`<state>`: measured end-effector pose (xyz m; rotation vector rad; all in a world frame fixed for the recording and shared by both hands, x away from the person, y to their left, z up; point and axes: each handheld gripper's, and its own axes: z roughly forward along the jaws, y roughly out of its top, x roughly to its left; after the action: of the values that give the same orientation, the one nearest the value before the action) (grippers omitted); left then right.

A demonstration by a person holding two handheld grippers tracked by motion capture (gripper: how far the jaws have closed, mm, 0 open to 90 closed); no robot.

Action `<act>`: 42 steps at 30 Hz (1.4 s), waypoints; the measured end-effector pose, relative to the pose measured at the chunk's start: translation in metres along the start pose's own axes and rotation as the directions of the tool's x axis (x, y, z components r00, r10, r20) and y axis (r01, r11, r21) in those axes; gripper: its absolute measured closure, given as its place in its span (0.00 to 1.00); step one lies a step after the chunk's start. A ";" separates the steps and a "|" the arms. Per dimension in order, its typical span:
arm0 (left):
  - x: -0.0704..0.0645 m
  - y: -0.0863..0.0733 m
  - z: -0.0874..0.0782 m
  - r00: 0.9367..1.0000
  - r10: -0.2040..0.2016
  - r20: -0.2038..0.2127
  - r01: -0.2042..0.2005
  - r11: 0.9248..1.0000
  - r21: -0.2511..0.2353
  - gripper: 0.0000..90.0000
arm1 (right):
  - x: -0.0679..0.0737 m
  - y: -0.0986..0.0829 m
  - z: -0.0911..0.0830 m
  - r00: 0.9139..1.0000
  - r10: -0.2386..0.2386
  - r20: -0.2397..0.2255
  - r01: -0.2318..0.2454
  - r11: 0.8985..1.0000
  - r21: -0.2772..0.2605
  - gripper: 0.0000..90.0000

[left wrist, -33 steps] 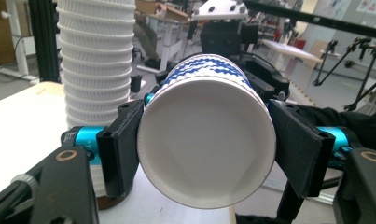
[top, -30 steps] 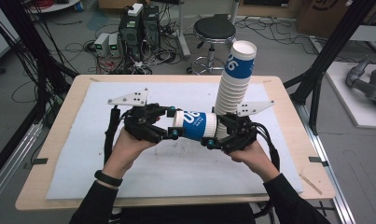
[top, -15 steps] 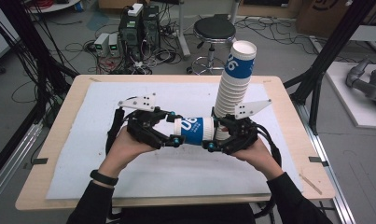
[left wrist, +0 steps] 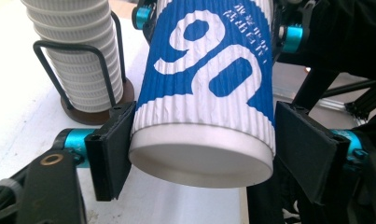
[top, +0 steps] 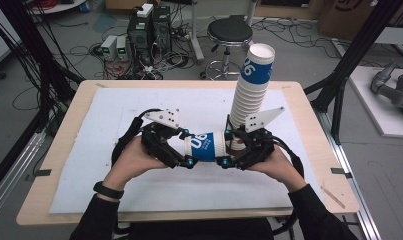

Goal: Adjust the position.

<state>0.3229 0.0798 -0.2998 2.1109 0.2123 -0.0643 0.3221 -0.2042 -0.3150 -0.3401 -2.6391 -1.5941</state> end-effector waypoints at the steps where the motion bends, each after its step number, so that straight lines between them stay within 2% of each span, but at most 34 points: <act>1: 0.000 0.000 0.000 1.000 0.009 -0.004 -0.009 1.000 0.006 0.30 | 0.000 0.000 0.000 1.000 0.002 -0.002 -0.002 1.000 0.002 0.24; 5: 0.002 0.000 -0.002 1.000 0.013 0.010 -0.013 1.000 -0.011 0.32 | -0.001 0.000 -0.001 1.000 0.004 -0.004 -0.004 1.000 0.000 0.22; 8: 0.002 0.000 -0.004 1.000 0.018 0.016 -0.018 0.999 -0.046 0.32 | 0.000 0.001 -0.002 1.000 0.008 -0.006 -0.008 1.000 -0.029 0.19; 12: 0.003 0.000 -0.009 0.999 0.025 0.020 -0.022 0.994 -0.111 0.33 | -0.001 0.002 -0.005 1.000 0.029 -0.008 -0.029 0.997 -0.067 0.18; 14: 0.004 -0.002 -0.011 1.000 0.012 0.016 -0.010 0.989 -0.150 0.33 | 0.000 0.002 -0.005 0.999 0.031 0.007 -0.031 0.996 -0.087 0.18; 16: 0.005 -0.002 -0.013 1.000 0.010 0.013 -0.008 0.987 -0.163 0.33 | 0.000 0.002 -0.006 0.999 0.048 0.010 -0.047 0.993 -0.110 0.18; 18: 0.006 -0.003 -0.016 1.000 0.008 0.014 -0.005 0.979 -0.203 0.33 | -0.001 0.002 -0.007 0.998 0.058 0.013 -0.056 0.991 -0.124 0.15; 19: 0.006 -0.004 -0.019 1.000 0.000 0.027 0.007 0.966 -0.257 0.33 | -0.001 0.002 -0.007 0.997 0.068 0.022 -0.065 0.989 -0.132 0.15; 21: 0.007 -0.004 -0.021 1.000 0.004 0.031 0.005 0.956 -0.293 0.33 | -0.001 0.001 -0.006 0.996 0.085 0.015 -0.082 0.984 -0.159 0.15; 22: 0.007 -0.004 -0.021 1.000 0.004 0.031 0.005 0.956 -0.293 0.33 | -0.001 0.001 -0.006 0.996 0.085 0.015 -0.082 0.984 -0.159 0.15; 23: 0.007 -0.005 -0.021 1.000 0.000 0.024 0.007 0.951 -0.309 0.33 | -0.001 0.000 -0.005 0.995 0.101 0.001 -0.099 0.977 -0.190 0.15; 26: 0.007 -0.006 -0.018 0.999 -0.008 0.041 0.020 0.949 -0.314 0.33 | 0.000 0.001 -0.005 0.994 0.107 -0.017 -0.108 0.968 -0.228 0.16; 27: 0.007 -0.006 -0.018 0.999 -0.008 0.041 0.020 0.949 -0.314 0.33 | 0.000 0.001 -0.005 0.994 0.107 -0.017 -0.108 0.968 -0.228 0.16; 28: 0.008 -0.006 -0.014 0.999 -0.006 0.047 0.020 0.954 -0.299 0.33 | 0.000 0.001 -0.006 0.993 0.114 -0.035 -0.119 0.960 -0.252 0.16; 30: 0.008 -0.006 -0.011 0.999 -0.010 0.048 0.024 0.955 -0.297 0.33 | -0.001 0.001 -0.008 0.991 0.122 -0.047 -0.130 0.952 -0.278 0.19; 32: 0.009 -0.007 -0.010 0.999 -0.012 0.052 0.026 0.956 -0.292 0.33 | -0.002 0.000 -0.009 0.990 0.128 -0.058 -0.140 0.949 -0.281 0.20; 33: 0.009 -0.007 -0.010 0.998 -0.017 0.056 0.032 0.957 -0.287 0.33 | -0.003 0.000 -0.009 0.991 0.124 -0.057 -0.135 0.951 -0.280 0.21; 35: 0.008 -0.008 -0.007 0.998 -0.023 0.059 0.038 0.966 -0.257 0.33 | -0.003 0.000 -0.010 0.992 0.114 -0.058 -0.125 0.958 -0.259 0.22; 37: 0.008 -0.007 -0.005 0.999 -0.014 0.050 0.025 0.977 -0.212 0.32 | -0.003 0.000 -0.009 0.995 0.093 -0.045 -0.101 0.966 -0.237 0.23; 40: 0.008 -0.008 -0.001 0.999 -0.013 0.038 0.018 0.991 -0.136 0.30 | -0.003 0.001 -0.008 0.996 0.082 -0.027 -0.086 0.980 -0.180 0.23; 42: 0.008 -0.009 0.001 1.000 -0.014 0.027 0.016 0.995 -0.101 0.28 | -0.003 0.002 -0.006 0.997 0.072 -0.018 -0.074 0.987 -0.139 0.23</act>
<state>0.3290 0.0846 -0.3089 2.0069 0.2117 -0.0879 0.3248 -0.2093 -0.3111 -0.4259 -2.4808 -1.7558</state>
